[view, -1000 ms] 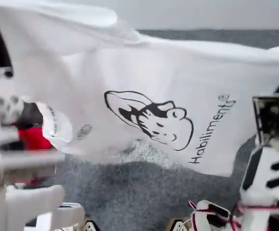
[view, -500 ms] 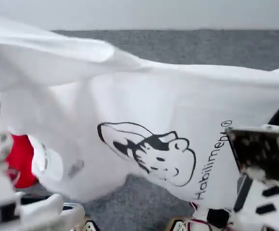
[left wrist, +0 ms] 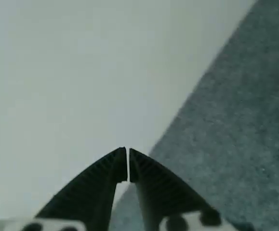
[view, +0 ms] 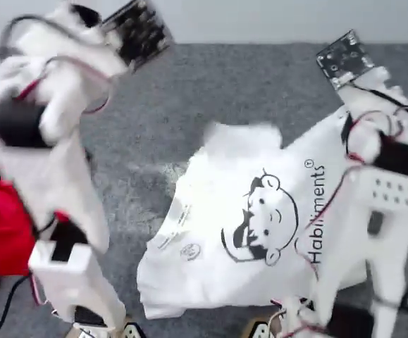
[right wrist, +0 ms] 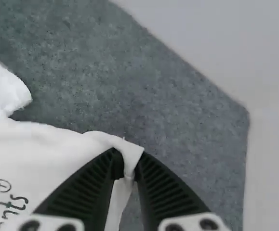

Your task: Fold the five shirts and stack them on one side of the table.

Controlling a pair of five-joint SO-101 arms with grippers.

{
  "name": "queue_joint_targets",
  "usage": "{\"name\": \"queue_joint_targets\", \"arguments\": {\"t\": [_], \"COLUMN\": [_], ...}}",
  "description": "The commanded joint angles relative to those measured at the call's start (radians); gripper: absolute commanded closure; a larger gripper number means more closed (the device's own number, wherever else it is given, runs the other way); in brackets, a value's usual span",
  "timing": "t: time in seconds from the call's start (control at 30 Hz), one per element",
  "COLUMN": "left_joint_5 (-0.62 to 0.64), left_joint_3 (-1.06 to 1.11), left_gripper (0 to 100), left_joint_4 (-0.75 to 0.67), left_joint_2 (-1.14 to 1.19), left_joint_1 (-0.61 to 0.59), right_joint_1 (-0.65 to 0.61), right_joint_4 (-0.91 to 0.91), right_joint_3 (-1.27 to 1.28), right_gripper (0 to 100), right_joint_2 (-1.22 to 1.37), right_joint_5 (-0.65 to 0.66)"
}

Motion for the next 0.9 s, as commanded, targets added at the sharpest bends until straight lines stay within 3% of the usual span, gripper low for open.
{"name": "queue_joint_targets", "arguments": {"t": [0.0,0.23,0.4,0.63,0.87], "left_joint_5": [-0.009,0.029,0.201,0.545,0.795], "left_joint_3": [0.024,0.022,0.028,0.024,0.024], "left_gripper": [99,99,99,98,85], "left_joint_4": [-0.066,-0.097,-0.115,-0.207,-0.288], "left_joint_2": [0.137,0.327,0.408,0.605,0.76], "left_joint_1": [0.017,0.054,0.106,0.206,0.272], "right_joint_1": [-0.016,0.01,0.068,0.124,0.13], "right_joint_4": [-0.15,-0.232,-0.231,-0.231,-0.232], "right_joint_3": [0.011,0.012,0.051,0.172,0.275], "right_gripper": [98.8,98.8,98.9,98.9,98.9], "right_joint_2": [0.127,0.326,0.334,0.335,0.338], "right_joint_5": [0.006,0.006,-0.021,-0.017,-0.02]}}
